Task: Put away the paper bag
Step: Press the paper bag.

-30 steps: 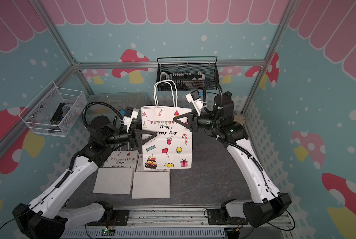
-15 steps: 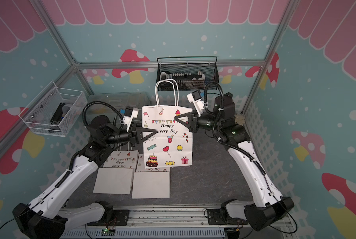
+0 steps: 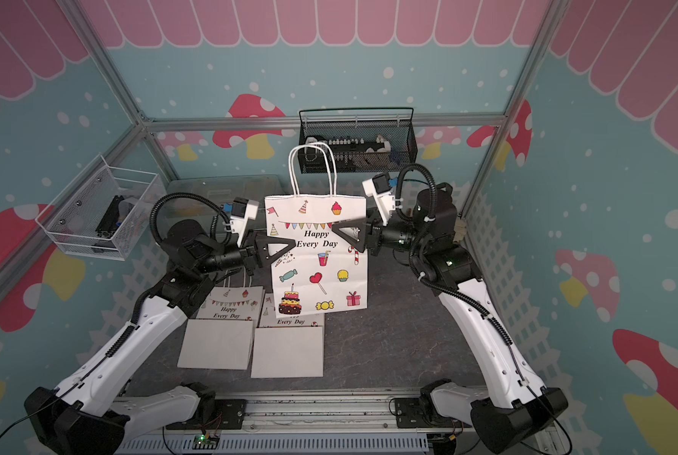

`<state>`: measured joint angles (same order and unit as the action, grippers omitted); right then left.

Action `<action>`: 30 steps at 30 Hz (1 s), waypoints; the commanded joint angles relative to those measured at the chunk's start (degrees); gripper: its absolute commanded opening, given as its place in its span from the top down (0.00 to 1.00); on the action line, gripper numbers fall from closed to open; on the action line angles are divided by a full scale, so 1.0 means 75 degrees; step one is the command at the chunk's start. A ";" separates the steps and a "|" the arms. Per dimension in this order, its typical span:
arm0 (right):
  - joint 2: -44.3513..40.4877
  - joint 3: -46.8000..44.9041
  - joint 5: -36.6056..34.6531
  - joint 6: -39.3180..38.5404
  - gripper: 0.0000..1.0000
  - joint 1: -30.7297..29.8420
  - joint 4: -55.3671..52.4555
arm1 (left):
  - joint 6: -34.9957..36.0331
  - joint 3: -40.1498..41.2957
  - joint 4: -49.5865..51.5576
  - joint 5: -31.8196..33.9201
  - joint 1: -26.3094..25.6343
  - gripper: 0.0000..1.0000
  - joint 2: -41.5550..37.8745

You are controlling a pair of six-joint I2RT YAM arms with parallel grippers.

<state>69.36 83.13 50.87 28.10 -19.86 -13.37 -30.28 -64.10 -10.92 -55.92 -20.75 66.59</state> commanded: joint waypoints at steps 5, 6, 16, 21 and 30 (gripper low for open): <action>-0.0589 -0.1147 0.1188 0.1629 0.23 0.0720 0.2503 | -0.1143 0.0167 -0.1386 -0.0403 0.0133 1.00 0.0025; -0.0577 -0.1184 0.1354 0.1731 0.23 0.0726 0.2614 | -0.1213 0.0176 -0.1475 -0.0469 0.0132 1.00 0.0059; -0.0709 -0.1378 0.2099 0.1530 0.39 0.0684 0.2295 | -0.2365 0.0299 -0.2873 -0.0938 0.0119 1.00 0.0446; -0.0789 -0.1373 0.2153 0.1097 0.52 0.0679 0.1786 | -0.2432 0.0282 -0.2886 -0.1115 0.0083 1.00 0.0622; -0.0829 -0.1253 0.1707 0.0491 0.72 0.0673 0.0947 | -0.2425 0.0285 -0.2831 -0.1255 0.0072 1.00 0.0583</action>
<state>64.18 72.99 64.64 33.69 -14.63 -3.99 -47.77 -62.11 -30.15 -64.05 -20.01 71.20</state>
